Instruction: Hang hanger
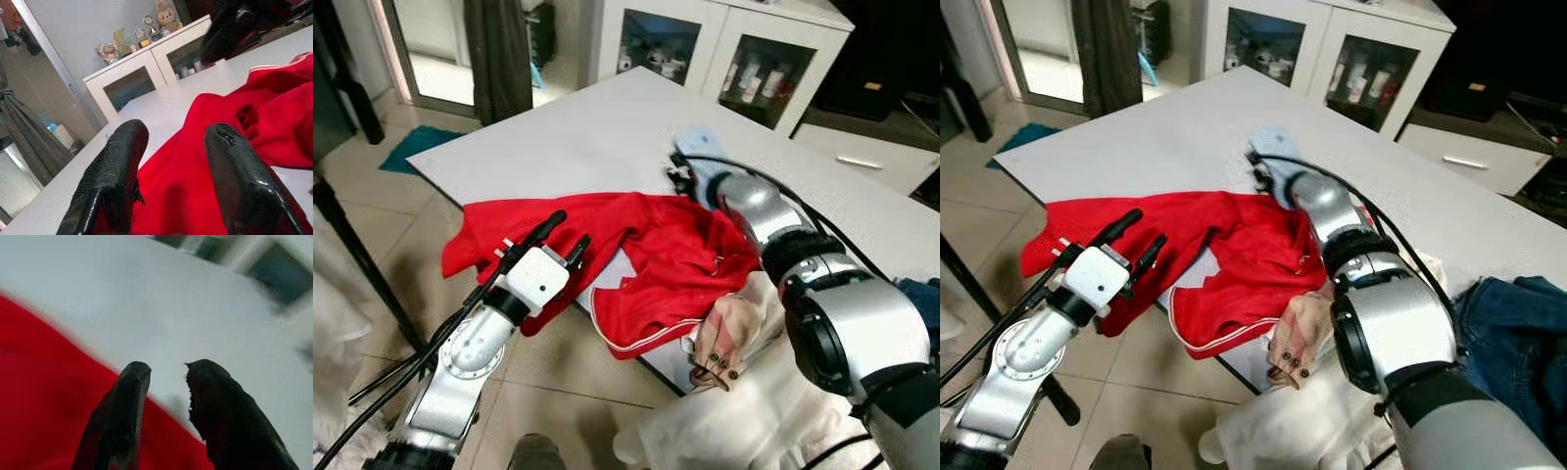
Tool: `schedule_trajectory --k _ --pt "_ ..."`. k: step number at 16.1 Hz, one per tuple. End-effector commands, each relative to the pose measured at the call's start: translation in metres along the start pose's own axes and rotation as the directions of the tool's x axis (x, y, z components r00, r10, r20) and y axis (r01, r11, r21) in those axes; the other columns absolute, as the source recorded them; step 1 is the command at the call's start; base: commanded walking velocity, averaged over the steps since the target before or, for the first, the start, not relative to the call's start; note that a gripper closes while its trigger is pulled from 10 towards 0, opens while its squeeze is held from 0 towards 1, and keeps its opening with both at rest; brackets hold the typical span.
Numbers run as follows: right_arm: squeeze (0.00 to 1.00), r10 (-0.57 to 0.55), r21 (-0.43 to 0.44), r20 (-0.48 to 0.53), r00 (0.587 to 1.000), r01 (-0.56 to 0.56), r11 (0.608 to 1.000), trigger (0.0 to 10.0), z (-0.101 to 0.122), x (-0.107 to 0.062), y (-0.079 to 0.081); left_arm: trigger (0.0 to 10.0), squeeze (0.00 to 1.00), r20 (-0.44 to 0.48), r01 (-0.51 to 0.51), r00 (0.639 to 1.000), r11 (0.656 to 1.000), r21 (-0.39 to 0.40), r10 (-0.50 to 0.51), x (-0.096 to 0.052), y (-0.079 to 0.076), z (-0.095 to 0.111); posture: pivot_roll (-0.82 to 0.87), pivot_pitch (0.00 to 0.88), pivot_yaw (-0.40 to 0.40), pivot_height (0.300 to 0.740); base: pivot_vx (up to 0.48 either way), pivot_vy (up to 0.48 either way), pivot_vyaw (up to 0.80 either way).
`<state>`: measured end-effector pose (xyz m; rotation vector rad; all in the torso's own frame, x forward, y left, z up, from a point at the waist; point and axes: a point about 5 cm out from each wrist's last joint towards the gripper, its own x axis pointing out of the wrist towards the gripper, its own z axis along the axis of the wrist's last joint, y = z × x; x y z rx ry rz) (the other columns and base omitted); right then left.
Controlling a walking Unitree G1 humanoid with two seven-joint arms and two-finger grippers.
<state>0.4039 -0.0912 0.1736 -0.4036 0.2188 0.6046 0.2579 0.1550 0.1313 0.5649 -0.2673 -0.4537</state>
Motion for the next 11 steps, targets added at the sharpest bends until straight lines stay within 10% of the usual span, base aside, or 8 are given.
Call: schedule_trajectory --k 1,6,11 --pt "0.00 0.161 -0.010 0.015 0.987 -0.161 0.987 10.0 0.003 0.002 0.014 10.0 0.00 0.020 -0.002 1.000 1.000 -0.016 0.003 -0.002 0.001 0.005 0.31 0.027 -0.167 0.740 0.000 0.000 0.00" --pt "0.00 0.449 -0.032 -0.062 0.891 -0.452 0.892 10.0 -0.011 0.009 0.060 10.0 0.00 -0.061 -0.343 0.939 0.905 -0.251 0.339 -0.053 0.051 -0.006 0.34 0.027 -0.171 0.740 0.000 0.000 0.00" --pt "0.00 0.665 -0.062 -0.064 0.744 -0.668 0.742 10.0 -0.011 0.008 0.094 10.0 0.00 -0.111 -0.391 0.920 0.860 -0.327 0.376 -0.072 0.051 -0.009 0.37 0.029 -0.175 0.740 0.000 0.000 0.00"
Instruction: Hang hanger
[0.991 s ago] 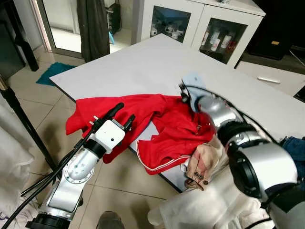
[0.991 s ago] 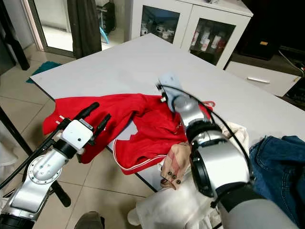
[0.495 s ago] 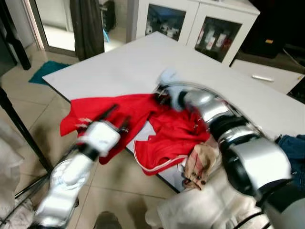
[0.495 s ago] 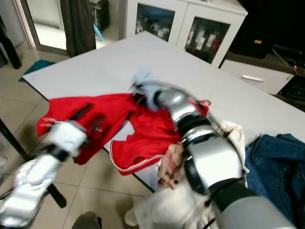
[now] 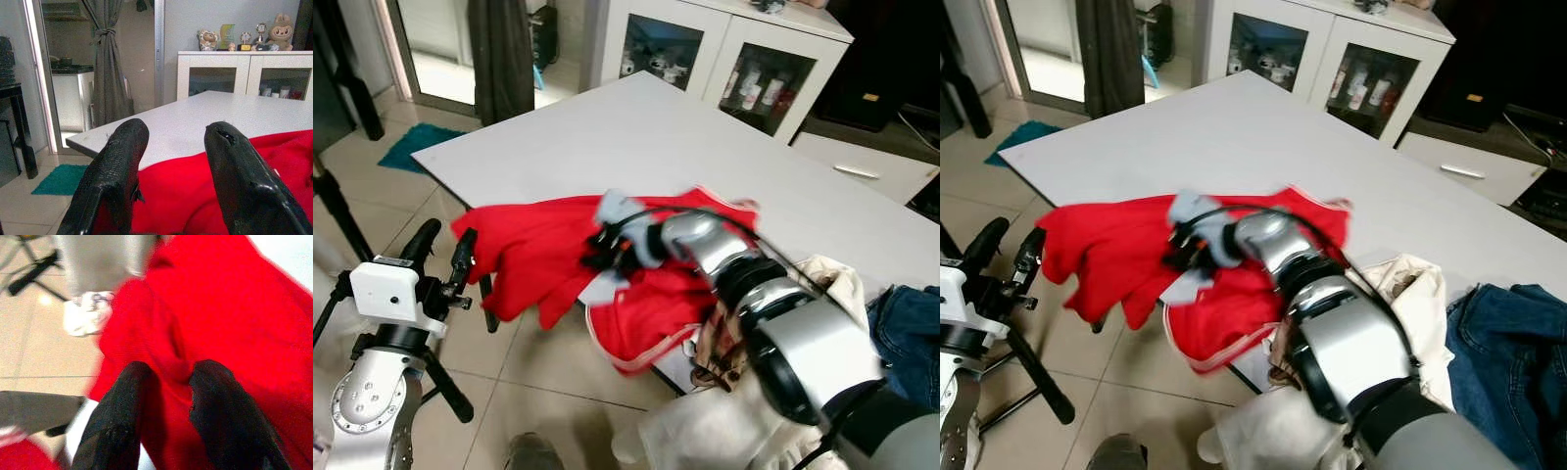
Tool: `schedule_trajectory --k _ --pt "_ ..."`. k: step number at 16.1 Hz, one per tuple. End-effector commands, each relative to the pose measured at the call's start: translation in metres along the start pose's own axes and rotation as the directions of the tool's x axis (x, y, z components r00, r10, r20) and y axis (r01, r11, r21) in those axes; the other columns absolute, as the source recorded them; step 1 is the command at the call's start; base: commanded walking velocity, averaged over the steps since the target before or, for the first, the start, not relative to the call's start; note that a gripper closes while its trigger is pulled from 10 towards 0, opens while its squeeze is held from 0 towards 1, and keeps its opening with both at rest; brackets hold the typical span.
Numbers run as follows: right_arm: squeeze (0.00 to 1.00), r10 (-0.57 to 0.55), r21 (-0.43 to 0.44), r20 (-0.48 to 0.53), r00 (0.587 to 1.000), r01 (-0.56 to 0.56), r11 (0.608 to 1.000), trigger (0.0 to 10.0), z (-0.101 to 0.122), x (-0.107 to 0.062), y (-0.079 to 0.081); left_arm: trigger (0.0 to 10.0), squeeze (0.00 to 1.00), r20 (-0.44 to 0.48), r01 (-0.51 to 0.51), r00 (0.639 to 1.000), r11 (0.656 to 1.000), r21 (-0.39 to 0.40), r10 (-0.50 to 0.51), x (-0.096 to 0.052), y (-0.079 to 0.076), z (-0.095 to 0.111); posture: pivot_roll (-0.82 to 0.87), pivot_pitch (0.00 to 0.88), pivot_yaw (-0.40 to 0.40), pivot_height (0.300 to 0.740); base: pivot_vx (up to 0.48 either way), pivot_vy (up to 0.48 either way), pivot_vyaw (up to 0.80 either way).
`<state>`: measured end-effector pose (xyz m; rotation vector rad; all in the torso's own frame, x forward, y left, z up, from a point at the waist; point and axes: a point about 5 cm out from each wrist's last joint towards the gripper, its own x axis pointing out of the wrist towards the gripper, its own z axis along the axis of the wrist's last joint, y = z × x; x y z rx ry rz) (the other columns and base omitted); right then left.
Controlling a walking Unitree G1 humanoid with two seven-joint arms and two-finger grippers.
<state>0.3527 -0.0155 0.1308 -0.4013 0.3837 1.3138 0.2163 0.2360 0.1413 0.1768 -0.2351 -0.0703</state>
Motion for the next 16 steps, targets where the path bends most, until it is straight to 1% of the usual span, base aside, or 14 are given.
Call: schedule_trajectory --k 1,2,3,4,6,7,8,9,10,11,12,14,16 --pt "0.00 -0.073 -0.054 0.016 0.997 0.074 0.996 10.0 0.010 -0.001 -0.006 10.0 0.00 0.011 0.032 0.999 0.999 -0.018 -0.032 0.002 -0.009 0.004 0.38 0.029 -0.176 0.740 0.000 0.000 0.00" --pt "0.00 -0.185 -0.068 0.055 0.981 0.189 0.980 10.0 0.023 -0.001 -0.013 10.0 0.00 0.010 0.045 0.999 0.999 -0.017 -0.045 0.004 -0.013 0.004 0.38 0.029 -0.176 0.740 0.000 0.000 0.00" --pt "0.00 -0.268 -0.063 0.098 0.958 0.275 0.959 10.0 0.034 -0.005 -0.020 10.0 0.00 0.006 0.056 0.998 0.998 -0.014 -0.056 0.005 -0.015 0.005 0.38 0.029 -0.176 0.740 0.000 0.000 0.00" --pt "0.00 -0.292 -0.062 0.139 0.946 0.302 0.951 10.0 0.043 -0.008 -0.024 10.0 0.00 0.003 0.063 0.998 0.998 -0.012 -0.063 0.004 -0.017 0.004 0.39 0.030 -0.181 0.740 0.000 0.000 0.00" --pt "0.00 -0.262 -0.080 0.180 0.948 0.280 0.957 10.0 0.050 -0.008 -0.022 10.0 0.00 -0.002 0.071 0.997 0.997 -0.011 -0.071 0.004 -0.019 0.003 0.39 0.030 -0.181 0.740 0.000 0.000 0.00" --pt "0.00 -0.215 -0.098 0.189 0.958 0.236 0.967 10.0 0.051 -0.006 -0.019 10.0 0.00 -0.003 0.074 0.997 0.997 -0.011 -0.074 0.005 -0.020 0.003 0.39 0.030 -0.180 0.740 0.000 0.000 0.00" --pt "0.00 -0.078 -0.126 0.199 0.977 0.104 0.987 10.0 0.050 0.000 -0.008 10.0 0.00 -0.002 0.081 0.997 0.997 -0.012 -0.081 0.006 -0.021 0.003 0.38 0.030 -0.179 0.740 0.000 0.000 0.00" --pt "0.00 0.091 -0.139 0.175 0.980 -0.067 0.988 10.0 0.045 0.006 0.006 10.0 0.00 0.004 0.088 0.996 0.996 -0.013 -0.087 0.008 -0.022 0.004 0.38 0.029 -0.178 0.740 0.000 0.000 0.00" --pt "0.00 0.137 -0.138 0.163 0.977 -0.115 0.984 10.0 0.042 0.008 0.010 10.0 0.00 0.007 0.089 0.996 0.996 -0.013 -0.089 0.008 -0.022 0.005 0.38 0.029 -0.177 0.740 0.000 0.000 0.00" --pt "0.00 0.174 -0.157 0.123 0.977 -0.153 0.976 10.0 0.037 0.010 0.014 10.0 0.00 0.013 0.092 0.996 0.996 -0.014 -0.092 0.009 -0.022 0.006 0.38 0.029 -0.177 0.740 0.000 0.000 0.00" --pt "0.00 0.172 -0.161 0.074 0.982 -0.159 0.974 10.0 0.029 0.014 0.016 10.0 0.00 0.021 0.097 0.995 0.995 -0.017 -0.097 0.010 -0.023 0.008 0.38 0.029 -0.177 0.740 0.000 0.000 0.00" --pt "0.00 0.096 -0.148 0.026 0.995 -0.091 0.985 10.0 0.025 0.019 0.016 10.0 0.00 0.024 0.105 0.994 0.994 -0.017 -0.104 0.009 -0.024 0.009 0.38 0.028 -0.175 0.740 0.000 0.000 0.00" --pt "0.00 0.014 -0.114 -0.016 1.000 -0.016 0.993 10.0 0.021 0.023 0.014 10.0 0.00 0.024 0.108 0.994 0.994 -0.017 -0.107 0.009 -0.023 0.009 0.38 0.026 -0.173 0.740 0.000 0.000 0.00"
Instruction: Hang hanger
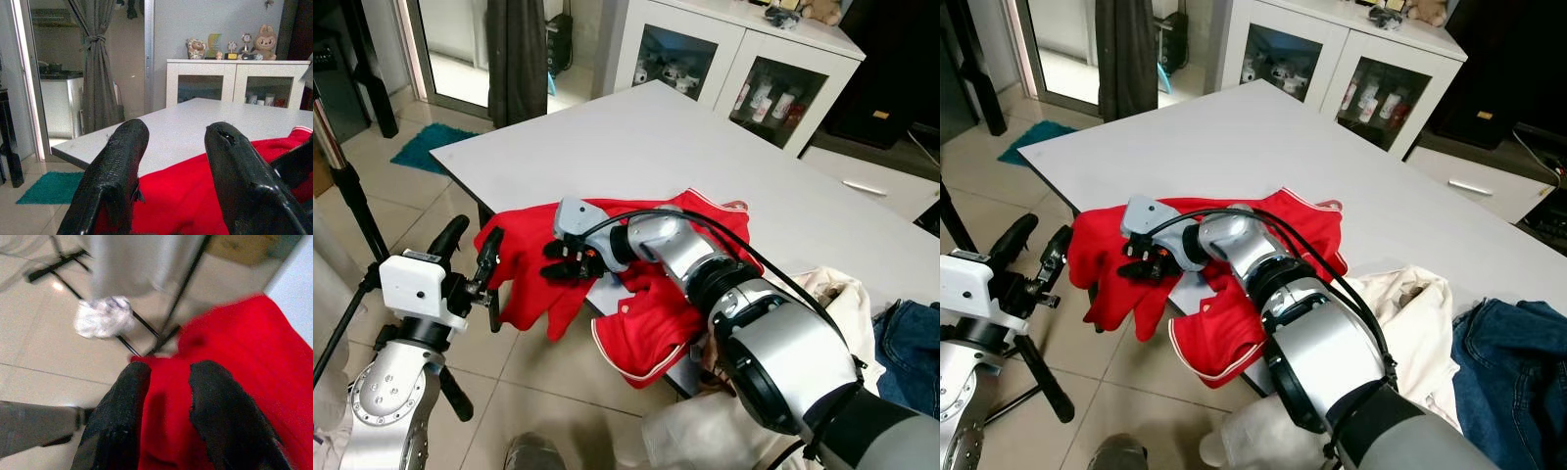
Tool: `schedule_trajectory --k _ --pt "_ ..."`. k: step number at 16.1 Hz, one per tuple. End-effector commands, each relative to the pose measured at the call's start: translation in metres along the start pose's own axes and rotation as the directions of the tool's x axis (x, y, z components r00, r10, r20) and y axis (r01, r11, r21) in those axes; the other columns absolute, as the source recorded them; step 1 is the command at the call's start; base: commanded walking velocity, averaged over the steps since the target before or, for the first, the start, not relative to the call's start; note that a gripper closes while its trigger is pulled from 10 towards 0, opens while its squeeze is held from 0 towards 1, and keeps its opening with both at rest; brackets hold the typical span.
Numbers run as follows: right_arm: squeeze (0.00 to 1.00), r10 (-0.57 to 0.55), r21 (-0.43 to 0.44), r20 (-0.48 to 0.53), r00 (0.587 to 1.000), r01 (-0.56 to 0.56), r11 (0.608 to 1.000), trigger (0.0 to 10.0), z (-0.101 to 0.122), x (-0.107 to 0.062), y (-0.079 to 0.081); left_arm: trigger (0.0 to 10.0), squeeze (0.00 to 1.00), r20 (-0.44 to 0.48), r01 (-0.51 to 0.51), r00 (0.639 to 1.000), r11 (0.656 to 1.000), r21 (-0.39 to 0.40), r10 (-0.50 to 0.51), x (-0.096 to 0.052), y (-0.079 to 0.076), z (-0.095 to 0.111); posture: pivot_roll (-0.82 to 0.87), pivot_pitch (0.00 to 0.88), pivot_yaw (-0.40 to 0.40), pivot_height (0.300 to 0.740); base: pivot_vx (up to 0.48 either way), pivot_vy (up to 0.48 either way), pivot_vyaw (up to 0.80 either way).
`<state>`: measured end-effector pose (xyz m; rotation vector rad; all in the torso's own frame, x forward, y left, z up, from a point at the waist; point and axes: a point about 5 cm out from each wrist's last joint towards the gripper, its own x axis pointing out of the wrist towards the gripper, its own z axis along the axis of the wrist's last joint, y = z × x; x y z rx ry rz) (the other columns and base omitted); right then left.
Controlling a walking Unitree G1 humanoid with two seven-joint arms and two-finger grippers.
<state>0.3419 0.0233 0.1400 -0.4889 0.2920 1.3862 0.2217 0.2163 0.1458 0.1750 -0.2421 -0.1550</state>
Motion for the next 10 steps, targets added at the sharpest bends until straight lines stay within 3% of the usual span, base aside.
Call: schedule_trajectory --k 1,2,4,5,6,8,9,10 --pt "0.00 -0.111 0.036 -0.083 0.990 0.114 0.993 10.0 -0.011 -0.001 -0.005 10.0 0.00 0.010 0.028 1.000 1.000 -0.007 -0.028 0.002 -0.005 0.003 0.39 0.025 -0.172 0.740 0.000 0.000 0.00" --pt "0.00 -0.134 0.043 -0.092 0.987 0.138 0.989 10.0 -0.012 -0.001 -0.006 10.0 0.00 0.011 0.029 1.000 1.000 -0.007 -0.029 0.002 -0.005 0.003 0.39 0.025 -0.172 0.740 0.000 0.000 0.00" --pt "0.00 -0.295 0.074 -0.145 0.944 0.308 0.949 10.0 -0.017 -0.004 -0.014 10.0 0.00 0.013 0.033 0.999 0.999 -0.006 -0.033 0.003 -0.005 0.004 0.38 0.024 -0.171 0.740 0.000 0.000 0.00" --pt "0.00 -0.441 0.169 -0.153 0.884 0.463 0.870 10.0 -0.019 -0.011 -0.024 10.0 0.00 0.014 0.036 0.999 0.999 -0.006 -0.036 0.004 -0.006 0.004 0.39 0.023 -0.170 0.740 0.000 0.000 0.00" --pt "0.00 -0.579 0.298 -0.182 0.795 0.606 0.738 10.0 -0.025 -0.023 -0.036 10.0 0.00 0.016 0.038 0.999 0.999 -0.006 -0.038 0.005 -0.007 0.005 0.39 0.023 -0.171 0.740 0.000 0.000 0.00" --pt "0.00 -0.712 0.363 -0.250 0.656 0.745 0.559 10.0 -0.037 -0.046 -0.050 10.0 0.00 0.016 0.041 0.999 0.999 -0.006 -0.041 0.005 -0.009 0.005 0.40 0.024 -0.175 0.740 0.000 0.000 0.00" --pt "0.00 -0.755 0.370 -0.281 0.592 0.793 0.484 10.0 -0.044 -0.057 -0.056 10.0 0.00 0.015 0.042 0.999 0.999 -0.006 -0.042 0.004 -0.010 0.004 0.40 0.024 -0.176 0.740 0.000 0.000 0.00" --pt "0.00 -0.755 0.370 -0.281 0.592 0.793 0.484 10.0 -0.044 -0.057 -0.056 10.0 0.00 0.015 0.042 0.999 0.999 -0.006 -0.042 0.004 -0.010 0.004 0.40 0.024 -0.176 0.740 0.000 0.000 0.00"
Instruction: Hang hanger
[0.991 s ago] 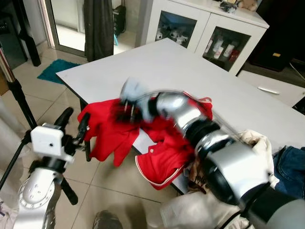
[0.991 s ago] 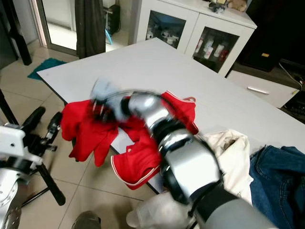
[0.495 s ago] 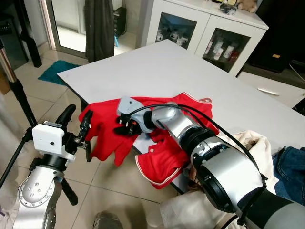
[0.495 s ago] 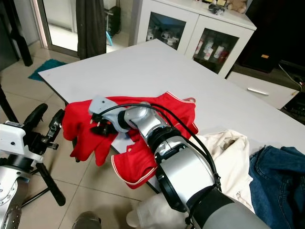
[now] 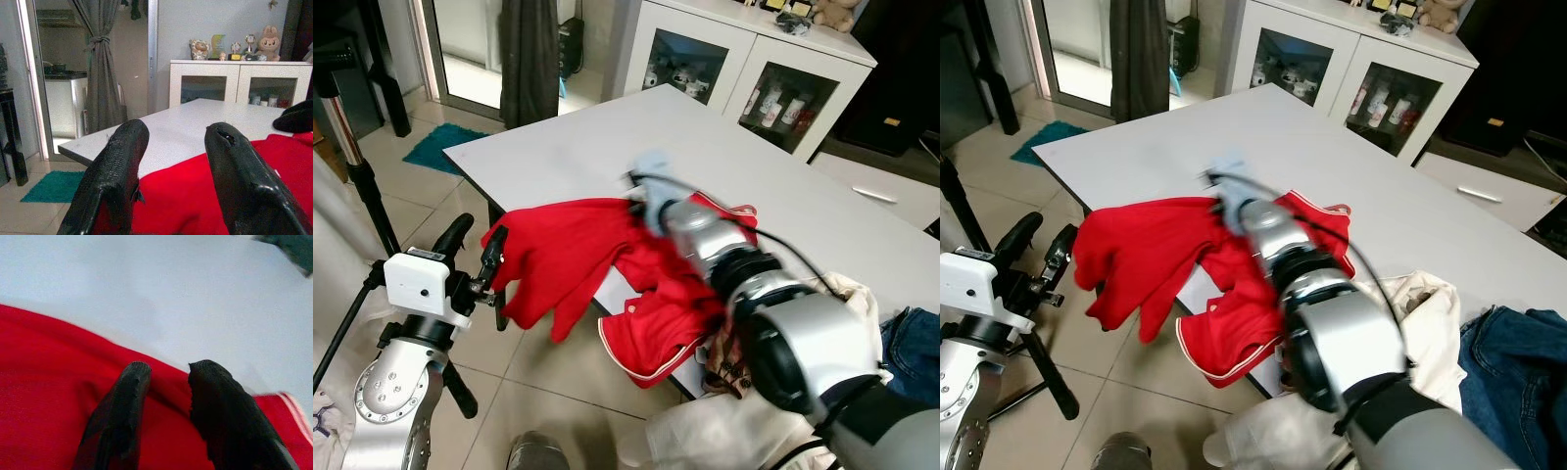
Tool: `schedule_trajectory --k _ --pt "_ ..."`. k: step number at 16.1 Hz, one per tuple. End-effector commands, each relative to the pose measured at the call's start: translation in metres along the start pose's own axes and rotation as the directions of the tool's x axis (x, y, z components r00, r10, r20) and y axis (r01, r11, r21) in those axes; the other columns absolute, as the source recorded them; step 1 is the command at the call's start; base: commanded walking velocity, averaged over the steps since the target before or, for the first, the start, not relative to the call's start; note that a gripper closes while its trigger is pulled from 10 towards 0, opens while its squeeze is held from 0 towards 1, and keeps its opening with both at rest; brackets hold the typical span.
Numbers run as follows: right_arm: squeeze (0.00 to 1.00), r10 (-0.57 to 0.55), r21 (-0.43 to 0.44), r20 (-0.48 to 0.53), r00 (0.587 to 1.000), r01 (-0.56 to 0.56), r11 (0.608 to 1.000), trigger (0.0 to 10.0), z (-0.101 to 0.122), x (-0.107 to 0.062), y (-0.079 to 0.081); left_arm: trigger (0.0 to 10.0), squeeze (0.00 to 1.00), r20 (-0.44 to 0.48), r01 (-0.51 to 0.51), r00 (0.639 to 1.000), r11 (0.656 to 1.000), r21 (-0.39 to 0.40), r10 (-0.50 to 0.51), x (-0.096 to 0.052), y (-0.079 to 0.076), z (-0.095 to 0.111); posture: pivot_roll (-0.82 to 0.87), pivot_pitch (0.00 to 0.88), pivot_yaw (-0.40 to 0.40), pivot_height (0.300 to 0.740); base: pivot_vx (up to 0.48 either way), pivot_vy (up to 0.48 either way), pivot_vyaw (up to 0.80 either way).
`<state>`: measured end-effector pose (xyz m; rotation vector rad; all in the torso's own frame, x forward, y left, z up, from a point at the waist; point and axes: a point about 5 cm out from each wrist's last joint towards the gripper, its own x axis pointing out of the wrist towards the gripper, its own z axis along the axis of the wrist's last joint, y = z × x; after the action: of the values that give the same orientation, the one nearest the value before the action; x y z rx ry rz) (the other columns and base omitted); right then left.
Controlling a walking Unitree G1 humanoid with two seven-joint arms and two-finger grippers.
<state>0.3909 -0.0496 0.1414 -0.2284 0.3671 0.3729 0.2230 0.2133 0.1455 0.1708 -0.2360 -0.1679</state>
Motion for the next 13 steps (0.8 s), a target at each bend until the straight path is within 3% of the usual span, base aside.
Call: schedule_trajectory --k 1,13 --pt "0.00 -0.016 0.026 -0.020 1.000 0.016 1.000 10.0 -0.0044 -0.0003 -0.0033 10.0 0.00 0.019 0.030 0.999 1.000 0.000 -0.030 0.0024 -0.0072 0.0045 0.40 0.024 -0.176 0.740 0.000 0.000 0.00" --pt "0.00 -0.016 0.026 -0.020 1.000 0.016 1.000 10.0 -0.0044 -0.0003 -0.0033 10.0 0.00 0.019 0.030 0.999 1.000 0.000 -0.030 0.0024 -0.0072 0.0045 0.40 0.024 -0.176 0.740 0.000 0.000 0.00"
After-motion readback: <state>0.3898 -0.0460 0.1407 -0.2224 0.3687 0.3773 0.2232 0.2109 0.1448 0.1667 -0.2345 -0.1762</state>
